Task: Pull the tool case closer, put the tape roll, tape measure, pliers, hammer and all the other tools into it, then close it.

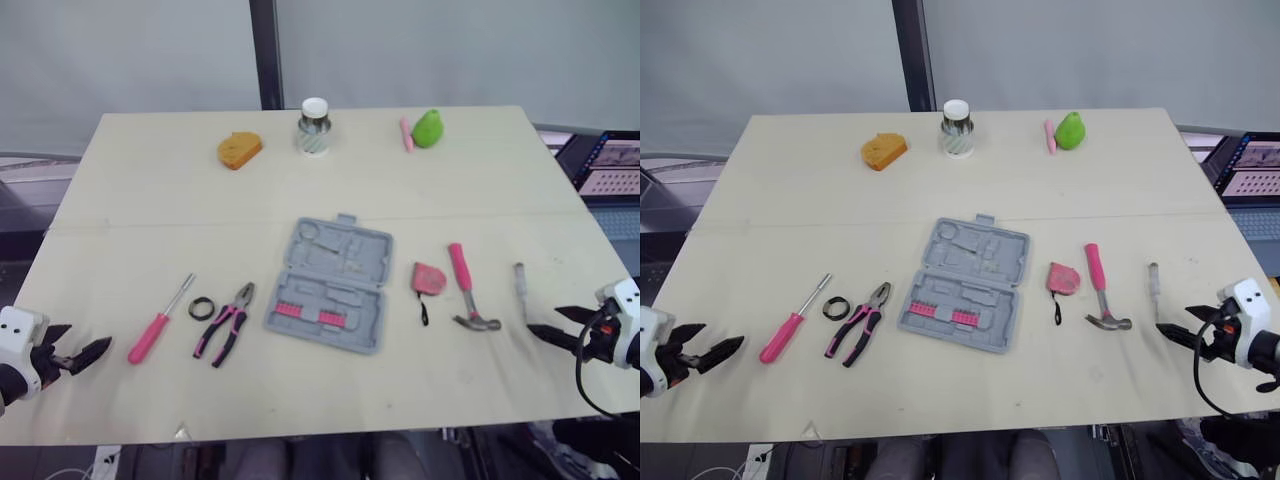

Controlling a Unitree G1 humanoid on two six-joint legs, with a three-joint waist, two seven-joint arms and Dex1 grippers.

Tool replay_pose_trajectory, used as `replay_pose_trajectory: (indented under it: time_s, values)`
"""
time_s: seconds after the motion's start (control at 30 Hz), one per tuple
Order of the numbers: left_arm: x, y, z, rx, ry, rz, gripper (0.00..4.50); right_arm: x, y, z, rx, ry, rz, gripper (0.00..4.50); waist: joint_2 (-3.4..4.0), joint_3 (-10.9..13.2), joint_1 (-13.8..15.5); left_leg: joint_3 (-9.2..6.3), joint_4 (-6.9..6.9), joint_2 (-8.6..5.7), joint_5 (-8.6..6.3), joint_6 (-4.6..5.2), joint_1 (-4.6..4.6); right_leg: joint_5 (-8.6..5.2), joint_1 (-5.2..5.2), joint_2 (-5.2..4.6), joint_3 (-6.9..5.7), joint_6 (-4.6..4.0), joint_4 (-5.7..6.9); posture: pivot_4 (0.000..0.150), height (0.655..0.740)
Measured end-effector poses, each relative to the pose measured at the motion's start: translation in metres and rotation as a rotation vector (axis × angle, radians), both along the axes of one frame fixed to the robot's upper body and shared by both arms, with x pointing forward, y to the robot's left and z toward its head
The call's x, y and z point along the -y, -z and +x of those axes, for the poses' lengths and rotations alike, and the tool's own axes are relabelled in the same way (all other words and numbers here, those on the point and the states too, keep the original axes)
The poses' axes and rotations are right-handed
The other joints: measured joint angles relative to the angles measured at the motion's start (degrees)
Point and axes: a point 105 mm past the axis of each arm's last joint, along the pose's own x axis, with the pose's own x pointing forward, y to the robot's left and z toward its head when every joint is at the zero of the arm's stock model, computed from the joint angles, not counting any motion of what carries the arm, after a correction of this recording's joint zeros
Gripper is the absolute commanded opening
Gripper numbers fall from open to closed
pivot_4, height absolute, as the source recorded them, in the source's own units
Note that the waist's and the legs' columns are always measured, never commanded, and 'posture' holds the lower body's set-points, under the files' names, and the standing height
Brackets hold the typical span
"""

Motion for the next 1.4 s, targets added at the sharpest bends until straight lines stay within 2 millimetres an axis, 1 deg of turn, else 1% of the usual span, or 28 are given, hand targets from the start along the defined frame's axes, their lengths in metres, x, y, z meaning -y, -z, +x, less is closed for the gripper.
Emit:
replay_pose_trajectory:
  time_s: [0.23,0.5,1.03,1.1,1.13,1.2,1.27,1.3,1.33,1.4]
  values:
    - [0.001,-0.004,0.007,0.022,0.002,0.002,4.45,0.000,0.000,0.000,0.001,0.000,0.000,4.50,0.00,0.00,-0.03,0.00,0.00,0.00,0.00,0.00,0.00,0.00,0.00,0.00,0.00,0.00,0.00,0.150,0.7400]
    - [-0.002,-0.001,0.005,0.013,-0.009,-0.004,4.45,0.000,-0.001,0.001,0.005,-0.002,-0.001,4.50,0.00,0.00,-0.07,0.01,0.00,0.00,0.00,0.00,0.01,0.00,-0.01,0.00,-0.02,0.00,0.01,0.150,0.7400]
    - [-0.002,0.000,0.004,0.012,-0.012,0.000,4.45,-0.001,-0.006,0.003,0.022,-0.001,0.008,4.50,0.00,0.00,-0.03,0.01,0.01,0.00,0.00,0.00,0.01,0.00,-0.01,0.00,-0.02,0.00,0.01,0.150,0.7400]
    - [-0.001,-0.002,0.005,0.015,-0.006,0.004,4.45,-0.008,-0.017,0.004,0.062,-0.012,0.049,4.50,0.01,0.00,-0.02,0.00,0.01,0.02,0.00,0.00,0.01,0.00,-0.01,0.00,-0.01,0.00,0.05,0.150,0.7400]
    - [0.004,-0.006,0.008,0.022,0.014,0.007,4.45,-0.015,-0.026,0.005,0.092,-0.021,0.077,4.50,0.01,0.01,0.05,-0.02,0.02,0.04,0.00,0.00,-0.05,0.00,-0.03,0.00,-0.02,0.00,0.04,0.150,0.7400]
    - [0.019,-0.017,0.018,0.043,0.071,0.000,4.45,-0.038,-0.041,0.009,0.140,-0.079,0.117,4.50,-0.01,0.00,0.15,-0.06,0.07,0.06,0.00,-0.01,-0.02,0.00,-0.02,0.01,-0.05,0.00,0.14,0.150,0.7400]
    - [0.046,-0.034,0.037,0.082,0.169,-0.004,4.45,-0.066,-0.051,0.015,0.183,-0.141,0.152,4.50,-0.01,0.00,0.50,-0.16,0.17,0.03,0.00,-0.01,-0.03,0.00,0.03,0.00,-0.04,0.00,0.19,0.150,0.7400]
    - [0.064,-0.043,0.047,0.102,0.234,0.001,4.45,-0.082,-0.055,0.017,0.204,-0.172,0.174,4.50,-0.01,0.00,0.80,-0.18,0.19,0.00,0.00,-0.01,-0.05,0.00,0.04,0.00,-0.03,0.00,0.18,0.150,0.7400]
    - [0.076,-0.050,0.054,0.115,0.279,0.005,4.45,-0.094,-0.057,0.019,0.212,-0.196,0.187,4.50,-0.01,0.00,0.91,-0.17,0.18,-0.02,0.00,-0.01,-0.05,0.00,0.03,0.00,0.00,0.00,0.17,0.150,0.7400]
    - [0.107,-0.060,0.070,0.132,0.378,0.003,4.45,-0.123,-0.053,0.021,0.206,-0.237,0.194,4.50,0.00,-0.01,1.14,-0.19,0.15,-0.03,0.00,-0.01,-0.05,0.00,0.00,0.00,-0.02,0.00,0.22,0.150,0.7400]
